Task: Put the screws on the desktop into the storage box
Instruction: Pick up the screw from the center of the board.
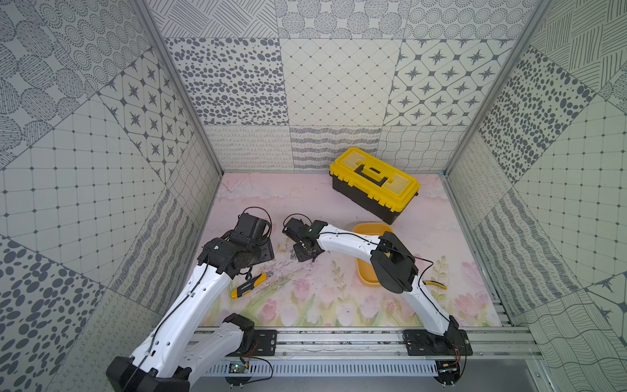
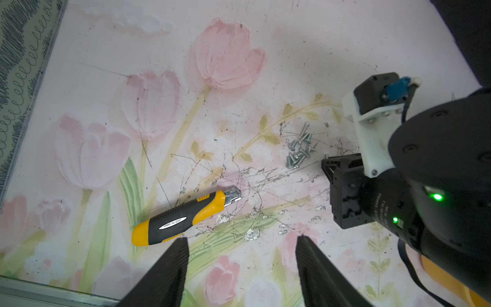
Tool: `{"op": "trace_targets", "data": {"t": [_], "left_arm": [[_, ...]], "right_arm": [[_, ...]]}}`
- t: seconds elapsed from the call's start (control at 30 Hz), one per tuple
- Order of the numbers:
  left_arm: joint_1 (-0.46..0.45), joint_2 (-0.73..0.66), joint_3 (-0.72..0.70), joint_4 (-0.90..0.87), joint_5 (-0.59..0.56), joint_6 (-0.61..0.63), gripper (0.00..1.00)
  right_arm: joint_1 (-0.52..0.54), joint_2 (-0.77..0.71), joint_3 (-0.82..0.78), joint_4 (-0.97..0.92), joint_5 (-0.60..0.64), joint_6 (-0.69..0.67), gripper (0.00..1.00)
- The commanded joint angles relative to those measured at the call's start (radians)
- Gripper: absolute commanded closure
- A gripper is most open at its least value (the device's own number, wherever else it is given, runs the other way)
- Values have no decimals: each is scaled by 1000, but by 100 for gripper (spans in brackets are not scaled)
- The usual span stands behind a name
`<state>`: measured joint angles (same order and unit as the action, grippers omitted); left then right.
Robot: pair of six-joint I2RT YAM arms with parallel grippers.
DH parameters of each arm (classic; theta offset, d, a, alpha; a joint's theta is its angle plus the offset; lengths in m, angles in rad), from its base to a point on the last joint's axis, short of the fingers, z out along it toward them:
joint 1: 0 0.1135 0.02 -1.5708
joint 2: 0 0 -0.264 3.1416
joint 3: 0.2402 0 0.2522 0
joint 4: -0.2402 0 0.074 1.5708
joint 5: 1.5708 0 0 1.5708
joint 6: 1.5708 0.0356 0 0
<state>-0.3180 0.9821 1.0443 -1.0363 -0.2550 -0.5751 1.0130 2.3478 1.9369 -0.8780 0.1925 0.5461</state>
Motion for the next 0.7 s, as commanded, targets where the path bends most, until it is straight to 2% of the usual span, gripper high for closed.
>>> {"op": "trace_targets", "data": {"t": [0.0,0.13,0.3,0.53,0.67], "left_arm": [[11,7,-5,31,17,4,31],[13,12,-5,30,20,4,31],[14,19,-3,27,19,3,31],[16,20,-5,30,21,2,31],[16,33,-8,33,32,3,31]], "right_arm": [[-12,50,-42,-76,23,-11,89],[-17,57,-34,-77,2,-23,100],[-26,16,-40,-66,1,-28,100],[-32,-157,-132,76,-52,-71,100],[-44,-260,-175,78,-38,-83,100]]}}
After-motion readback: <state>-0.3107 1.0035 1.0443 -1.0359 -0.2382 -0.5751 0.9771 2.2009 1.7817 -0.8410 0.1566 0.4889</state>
